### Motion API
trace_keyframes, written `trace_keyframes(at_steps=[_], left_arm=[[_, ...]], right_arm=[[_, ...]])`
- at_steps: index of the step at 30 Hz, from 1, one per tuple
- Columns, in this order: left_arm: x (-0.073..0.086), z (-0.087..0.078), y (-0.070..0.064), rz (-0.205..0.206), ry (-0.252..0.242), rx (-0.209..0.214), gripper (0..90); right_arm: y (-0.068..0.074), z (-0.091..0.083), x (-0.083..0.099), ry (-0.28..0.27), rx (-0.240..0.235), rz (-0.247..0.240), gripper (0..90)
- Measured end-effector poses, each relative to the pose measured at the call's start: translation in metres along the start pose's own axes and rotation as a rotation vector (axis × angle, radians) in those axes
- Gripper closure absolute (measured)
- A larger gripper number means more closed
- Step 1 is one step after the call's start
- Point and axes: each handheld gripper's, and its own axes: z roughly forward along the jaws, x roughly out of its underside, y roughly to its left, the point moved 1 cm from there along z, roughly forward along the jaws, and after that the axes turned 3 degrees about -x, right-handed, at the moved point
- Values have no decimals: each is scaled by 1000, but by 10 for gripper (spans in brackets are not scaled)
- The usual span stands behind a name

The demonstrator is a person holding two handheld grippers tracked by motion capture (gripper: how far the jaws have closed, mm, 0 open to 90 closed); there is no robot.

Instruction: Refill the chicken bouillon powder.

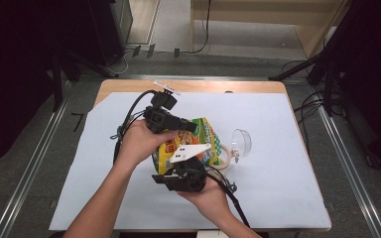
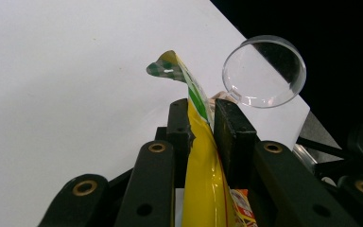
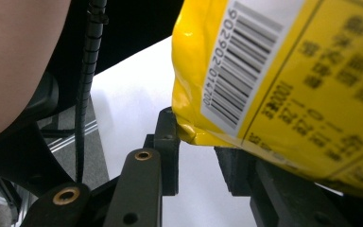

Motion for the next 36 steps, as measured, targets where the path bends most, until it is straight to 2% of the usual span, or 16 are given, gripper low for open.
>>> trace_keyframes(at_steps=[3,6,12,16,23,27,36], left_arm=[[-1,1,3,-20,5,-9,774],[-2,2,4,-22,-4,-11,766],[-4,2,0,0,-23,-7,770],[-4,2,0,-4,-21,-6,777],[-4,0,-10,50,-32,-21,788],[-4,-3,-14,58,-31,-32,792],[-4,-4,-15,47,-28,-44,796]], right_arm=[[0,0,0,-1,-2,3,728],[0,1,-2,-5,-7,13,733],[-2,1,-2,-11,3,15,738],[-2,1,-2,-9,8,12,739],[-2,1,-2,-9,4,5,750],[-1,1,-3,-13,7,-6,752],[-1,1,-3,-15,3,-7,751]])
